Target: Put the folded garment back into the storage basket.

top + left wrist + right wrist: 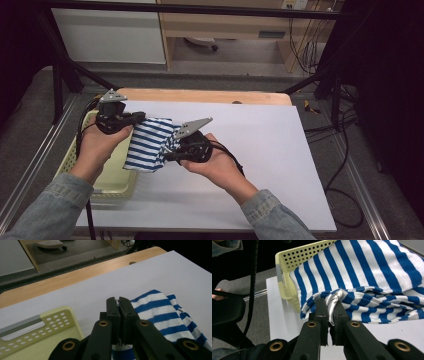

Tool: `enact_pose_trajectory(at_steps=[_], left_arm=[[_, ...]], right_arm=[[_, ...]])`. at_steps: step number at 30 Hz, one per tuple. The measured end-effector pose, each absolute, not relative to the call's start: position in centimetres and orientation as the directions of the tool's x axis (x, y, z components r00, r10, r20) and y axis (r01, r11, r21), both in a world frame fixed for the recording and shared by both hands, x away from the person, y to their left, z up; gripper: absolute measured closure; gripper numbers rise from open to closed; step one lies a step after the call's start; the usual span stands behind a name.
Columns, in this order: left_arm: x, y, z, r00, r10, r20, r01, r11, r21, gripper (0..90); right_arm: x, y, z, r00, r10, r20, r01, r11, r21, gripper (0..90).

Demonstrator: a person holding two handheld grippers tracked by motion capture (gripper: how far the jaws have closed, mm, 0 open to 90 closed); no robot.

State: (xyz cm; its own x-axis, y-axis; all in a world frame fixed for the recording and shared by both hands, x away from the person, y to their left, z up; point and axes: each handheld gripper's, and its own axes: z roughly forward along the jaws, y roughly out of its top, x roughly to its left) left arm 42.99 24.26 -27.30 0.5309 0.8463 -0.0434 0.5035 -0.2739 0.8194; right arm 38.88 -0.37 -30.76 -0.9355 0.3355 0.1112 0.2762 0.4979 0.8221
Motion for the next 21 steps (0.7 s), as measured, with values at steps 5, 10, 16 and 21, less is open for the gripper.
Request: enact_pose_trajectory(at_steps=[5, 10, 16, 21], left_arm=[[43.1, 24.6, -27.6, 0.521, 0.852, -0.050, 0.518, -0.268, 0.812, 87.1], [43.1, 24.9, -27.6, 0.520, 0.853, -0.050, 0.516, -0.266, 0.814, 87.1], [43.0, 25.6, -27.7, 0.514, 0.856, -0.053, 0.522, -0.262, 0.812, 87.1], [43.1, 25.7, -27.6, 0.511, 0.857, -0.064, 0.525, -0.252, 0.813, 87.1]], right_arm=[[38.9, 0.0, -30.8, -0.938, 0.328, 0.110, 0.271, 0.500, 0.823, 86.2], [38.9, 0.4, -30.6, -0.939, 0.326, 0.109, 0.269, 0.500, 0.823, 86.2], [39.1, 0.7, -30.6, -0.941, 0.320, 0.107, 0.264, 0.503, 0.823, 86.2], [39.0, 1.0, -30.5, -0.942, 0.319, 0.101, 0.260, 0.505, 0.823, 86.1]])
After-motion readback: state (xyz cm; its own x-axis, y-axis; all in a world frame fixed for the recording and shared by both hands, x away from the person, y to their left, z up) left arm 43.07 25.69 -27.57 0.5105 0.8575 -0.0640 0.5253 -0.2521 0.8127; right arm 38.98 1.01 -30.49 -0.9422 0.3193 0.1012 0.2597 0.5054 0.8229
